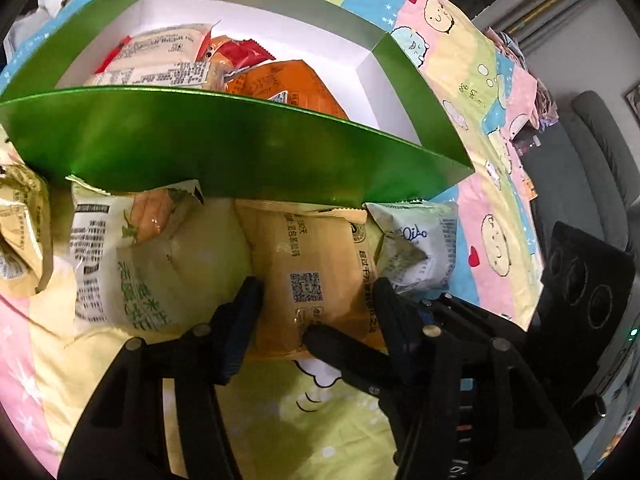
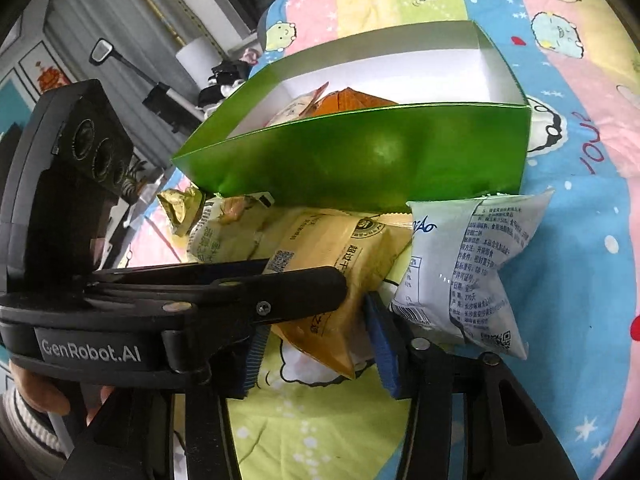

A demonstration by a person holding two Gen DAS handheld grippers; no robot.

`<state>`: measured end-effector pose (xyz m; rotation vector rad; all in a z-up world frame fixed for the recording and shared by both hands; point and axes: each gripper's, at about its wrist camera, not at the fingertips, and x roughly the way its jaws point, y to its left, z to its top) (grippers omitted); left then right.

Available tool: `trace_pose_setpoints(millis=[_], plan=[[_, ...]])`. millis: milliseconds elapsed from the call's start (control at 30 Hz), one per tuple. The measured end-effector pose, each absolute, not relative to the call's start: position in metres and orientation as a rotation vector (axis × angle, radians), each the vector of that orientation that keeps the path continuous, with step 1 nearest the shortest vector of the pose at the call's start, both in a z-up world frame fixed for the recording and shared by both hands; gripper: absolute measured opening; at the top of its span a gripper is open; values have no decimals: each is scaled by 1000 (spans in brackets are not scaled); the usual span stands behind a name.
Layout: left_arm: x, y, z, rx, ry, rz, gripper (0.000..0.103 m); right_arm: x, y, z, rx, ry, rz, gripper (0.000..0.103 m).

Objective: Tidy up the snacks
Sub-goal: 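Close the left gripper on the tan bag and lift it, then carry the tan bag over the green box with the left gripper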

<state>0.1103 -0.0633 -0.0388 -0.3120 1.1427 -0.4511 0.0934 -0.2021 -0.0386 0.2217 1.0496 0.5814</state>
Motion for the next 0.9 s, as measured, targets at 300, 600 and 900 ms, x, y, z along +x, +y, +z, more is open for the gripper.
trace_pose_setpoints(millis=[300,600,900], plan=[[85,-68,-19,-234,1055,-442,56,70,-206,-22,222,973,558,43],[54,-70,22,-194,932,-449,56,41,-206,21,198,866,568,43],[28,-67,56,-177,849,-446,56,21,-199,55,166,779,577,43]])
